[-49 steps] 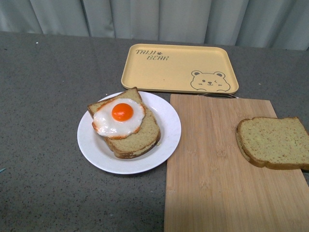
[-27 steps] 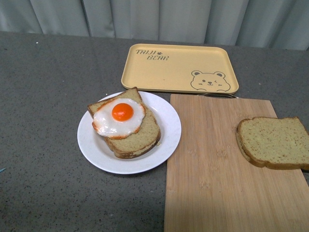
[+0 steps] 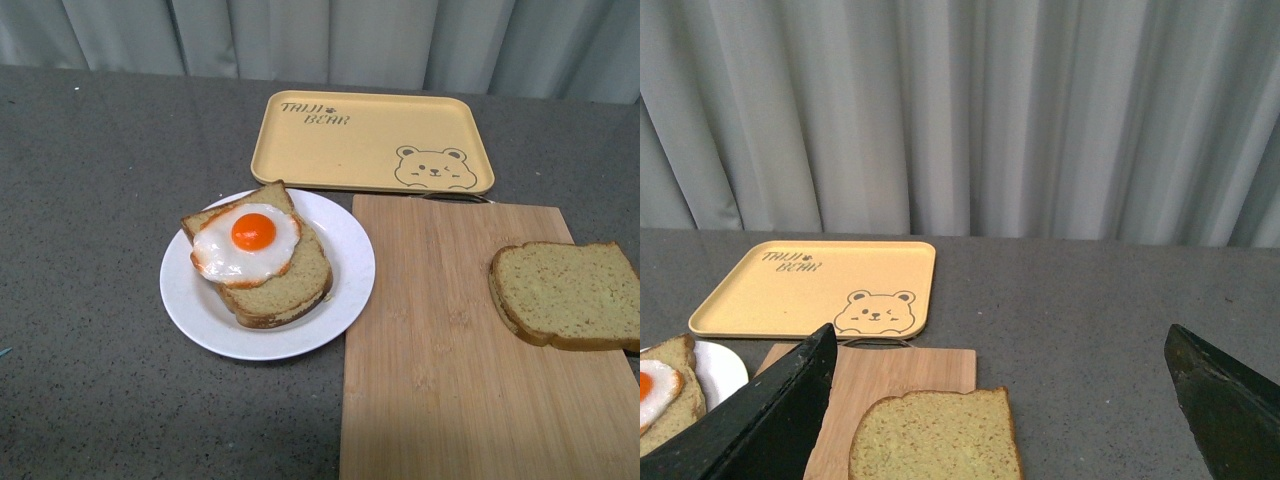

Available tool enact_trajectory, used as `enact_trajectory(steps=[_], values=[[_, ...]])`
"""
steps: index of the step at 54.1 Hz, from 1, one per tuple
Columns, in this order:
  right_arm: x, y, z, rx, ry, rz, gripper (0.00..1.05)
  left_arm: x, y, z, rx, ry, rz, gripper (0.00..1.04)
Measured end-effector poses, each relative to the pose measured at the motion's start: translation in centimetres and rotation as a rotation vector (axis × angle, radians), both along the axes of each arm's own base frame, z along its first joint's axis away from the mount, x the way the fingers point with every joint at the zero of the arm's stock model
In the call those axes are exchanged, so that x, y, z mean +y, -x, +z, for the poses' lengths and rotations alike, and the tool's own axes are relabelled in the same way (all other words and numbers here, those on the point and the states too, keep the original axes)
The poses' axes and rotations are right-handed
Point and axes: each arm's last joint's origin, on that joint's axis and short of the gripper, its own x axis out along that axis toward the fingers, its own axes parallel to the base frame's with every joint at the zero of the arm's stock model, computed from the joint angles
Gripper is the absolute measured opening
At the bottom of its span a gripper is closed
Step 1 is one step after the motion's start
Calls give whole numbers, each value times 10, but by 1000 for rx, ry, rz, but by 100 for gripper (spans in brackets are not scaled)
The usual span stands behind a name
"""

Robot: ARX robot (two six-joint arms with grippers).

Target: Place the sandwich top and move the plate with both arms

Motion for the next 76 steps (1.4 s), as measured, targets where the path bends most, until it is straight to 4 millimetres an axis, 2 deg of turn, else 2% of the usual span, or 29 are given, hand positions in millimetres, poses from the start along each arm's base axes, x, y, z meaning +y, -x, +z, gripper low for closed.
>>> enact_trajectory(steps=[76], values=[[0, 0, 0, 0, 0, 0, 95, 0, 0, 0, 0, 0, 0, 98]])
